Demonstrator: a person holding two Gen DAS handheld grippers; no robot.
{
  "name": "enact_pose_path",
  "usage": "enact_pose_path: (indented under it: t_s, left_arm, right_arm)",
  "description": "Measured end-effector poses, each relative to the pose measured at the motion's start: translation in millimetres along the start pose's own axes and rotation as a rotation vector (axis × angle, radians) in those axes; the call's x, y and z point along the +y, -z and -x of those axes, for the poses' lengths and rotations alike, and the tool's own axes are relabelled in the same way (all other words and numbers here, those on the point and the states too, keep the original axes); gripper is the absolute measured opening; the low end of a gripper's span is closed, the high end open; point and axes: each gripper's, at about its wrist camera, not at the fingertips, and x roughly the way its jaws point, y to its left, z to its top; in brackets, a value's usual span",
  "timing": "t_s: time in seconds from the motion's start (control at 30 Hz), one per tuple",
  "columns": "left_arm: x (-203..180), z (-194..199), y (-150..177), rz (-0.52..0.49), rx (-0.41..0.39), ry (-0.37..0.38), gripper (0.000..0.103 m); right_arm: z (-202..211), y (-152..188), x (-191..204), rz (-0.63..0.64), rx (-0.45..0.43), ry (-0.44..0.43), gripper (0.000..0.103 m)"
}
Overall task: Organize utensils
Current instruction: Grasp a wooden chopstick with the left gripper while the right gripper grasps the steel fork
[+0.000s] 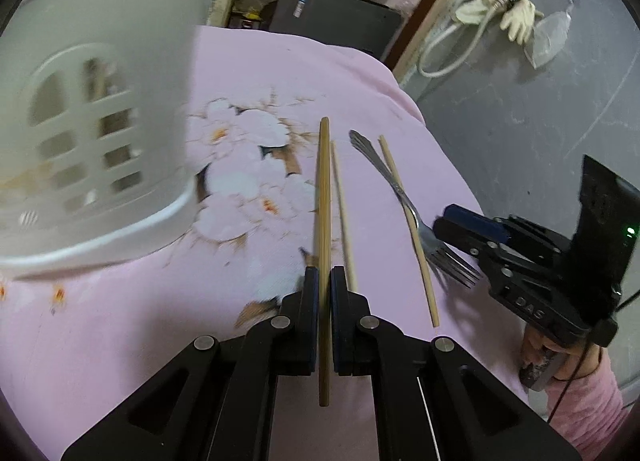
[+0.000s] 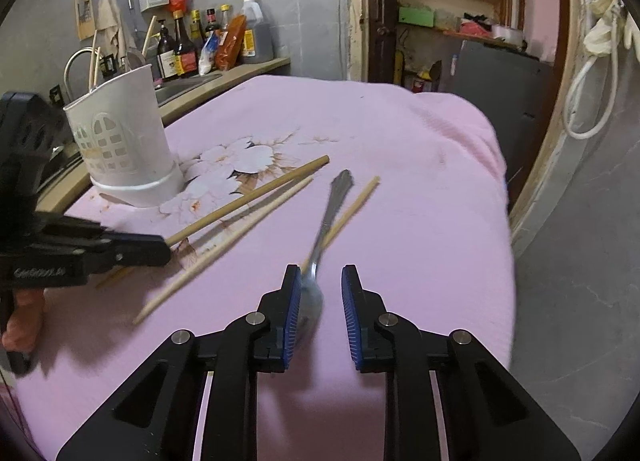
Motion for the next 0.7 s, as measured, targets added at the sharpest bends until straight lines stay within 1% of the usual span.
enact_pose_path:
  t_s: [0.07, 0.17, 0.33, 0.37, 0.5, 0.7]
  left_arm:
    - [1.6, 1.5, 1.4, 0.018, 0.001, -0.011, 0.003]
    - [5.1, 6.6, 8.5, 0.040, 0.023, -0.022, 0.004]
    - [-2.2, 13.7, 14.0, 0.010, 0.044, -0.046, 0.004]
    - [-3.4, 14.0, 13.7, -0.003, 0.049, -0.052, 0.004]
    - [-4.8, 9.3, 9.5, -0.039, 0.073, -0.058, 0.004]
    - [-1.7, 1.4, -3.3, -0.059, 0.110, -0.046, 0.007]
  right_arm:
    - [-8.7, -2.6, 2.9, 0.006, 0.027, 0.007, 0.017]
    - [-12.8, -3.9, 5.1, 0.015, 0.040, 0.026, 0.009]
    - [-8.8, 0.7, 3.9, 0.023, 0.044, 0.039, 0.005]
    - [-7.8, 1.7, 3.1, 0.025, 0.045, 0.045, 0.002]
    - [-5.7, 1.7, 0.5, 0.026, 0.051, 0.054, 0.001]
    - [-4.9, -5.5, -2.4, -0.017, 0.038, -0.022, 0.005]
